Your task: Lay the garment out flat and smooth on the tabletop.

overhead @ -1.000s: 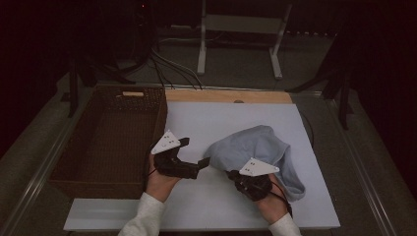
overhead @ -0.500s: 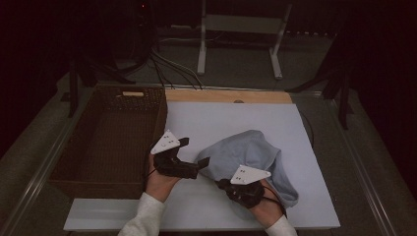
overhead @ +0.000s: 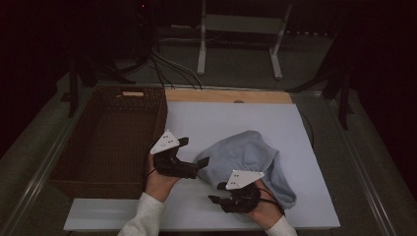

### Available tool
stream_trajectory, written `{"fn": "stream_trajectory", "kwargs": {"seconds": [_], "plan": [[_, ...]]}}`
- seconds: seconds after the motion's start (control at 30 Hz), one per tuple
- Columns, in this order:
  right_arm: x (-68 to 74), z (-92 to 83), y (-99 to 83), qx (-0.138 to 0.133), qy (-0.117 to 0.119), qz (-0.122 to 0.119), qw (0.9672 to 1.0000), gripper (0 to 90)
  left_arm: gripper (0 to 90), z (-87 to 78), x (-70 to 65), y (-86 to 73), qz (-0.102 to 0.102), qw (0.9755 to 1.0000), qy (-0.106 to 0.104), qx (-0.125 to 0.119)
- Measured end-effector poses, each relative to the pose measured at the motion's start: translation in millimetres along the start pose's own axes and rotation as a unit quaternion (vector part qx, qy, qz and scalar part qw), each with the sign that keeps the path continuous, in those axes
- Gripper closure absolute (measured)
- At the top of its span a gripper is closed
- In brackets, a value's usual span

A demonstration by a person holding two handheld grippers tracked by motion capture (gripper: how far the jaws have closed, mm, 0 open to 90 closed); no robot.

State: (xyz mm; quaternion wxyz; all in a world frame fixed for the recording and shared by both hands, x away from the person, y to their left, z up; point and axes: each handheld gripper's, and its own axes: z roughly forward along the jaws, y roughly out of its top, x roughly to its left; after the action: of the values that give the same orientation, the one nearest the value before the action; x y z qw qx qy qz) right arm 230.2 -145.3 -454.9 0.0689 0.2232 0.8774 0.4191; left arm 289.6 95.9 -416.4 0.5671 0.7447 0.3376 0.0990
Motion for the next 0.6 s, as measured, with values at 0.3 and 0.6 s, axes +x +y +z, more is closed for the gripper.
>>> {"fn": "stream_trajectory", "kwargs": {"seconds": [0.3, 0.6], "plan": [[4.7, -7.5, 0.0, 0.01, -0.003, 0.009, 0.9999, 49.8, 0.2, -0.8, 0.1, 0.3, 0.0, 1.0, 0.0, -0.001], [7.7, -23.2, 2.6, -0.004, -0.005, 0.014, 0.9999, 46.3, 0.2, -1.9, 0.6, 0.8, 0.0, 1.0, 0.0, -0.003]]}}
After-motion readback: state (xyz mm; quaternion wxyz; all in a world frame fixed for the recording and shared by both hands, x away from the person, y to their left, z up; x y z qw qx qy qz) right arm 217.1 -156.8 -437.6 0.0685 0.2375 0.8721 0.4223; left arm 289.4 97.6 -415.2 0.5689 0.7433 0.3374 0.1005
